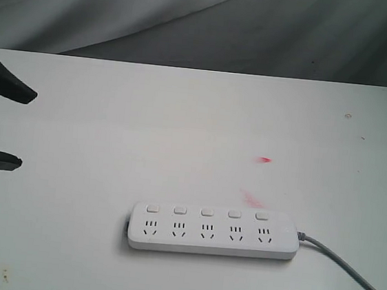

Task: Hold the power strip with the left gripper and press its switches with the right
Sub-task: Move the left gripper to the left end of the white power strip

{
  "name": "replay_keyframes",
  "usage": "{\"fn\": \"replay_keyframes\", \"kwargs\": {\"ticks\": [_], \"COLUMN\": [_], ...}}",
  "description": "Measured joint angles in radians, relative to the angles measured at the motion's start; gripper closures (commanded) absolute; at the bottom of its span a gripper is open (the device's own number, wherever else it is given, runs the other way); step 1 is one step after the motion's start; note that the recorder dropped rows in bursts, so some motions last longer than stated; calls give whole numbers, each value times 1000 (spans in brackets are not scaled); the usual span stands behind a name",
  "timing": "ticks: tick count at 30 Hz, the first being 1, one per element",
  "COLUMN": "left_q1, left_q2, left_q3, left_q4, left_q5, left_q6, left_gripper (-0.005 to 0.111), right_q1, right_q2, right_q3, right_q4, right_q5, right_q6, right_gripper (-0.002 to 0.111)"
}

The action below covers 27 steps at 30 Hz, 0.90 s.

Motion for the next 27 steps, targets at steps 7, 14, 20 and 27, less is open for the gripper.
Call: {"fn": "replay_keyframes", "kwargs": {"ticks": [7, 14, 20, 27], "left_q1": [-22, -149, -225, -292], "left_q2": [92, 280, 386, 484], "left_q3": [0, 0, -2, -2], "left_q4": [25, 62, 19, -57], "left_q5": [3, 3, -1, -90], "left_q6": [35, 131, 149, 149], "left_gripper": [33, 33, 33, 33], "right_q1": [0, 0, 0, 0], "right_q2": [0, 0, 0, 0], "right_q3": [0, 0, 0, 0], "right_q4": [0, 0, 0, 0], "right_q5": [0, 0, 0, 0], "right_q6": [0, 0, 0, 0], "right_gripper": [94, 94, 94, 94]}}
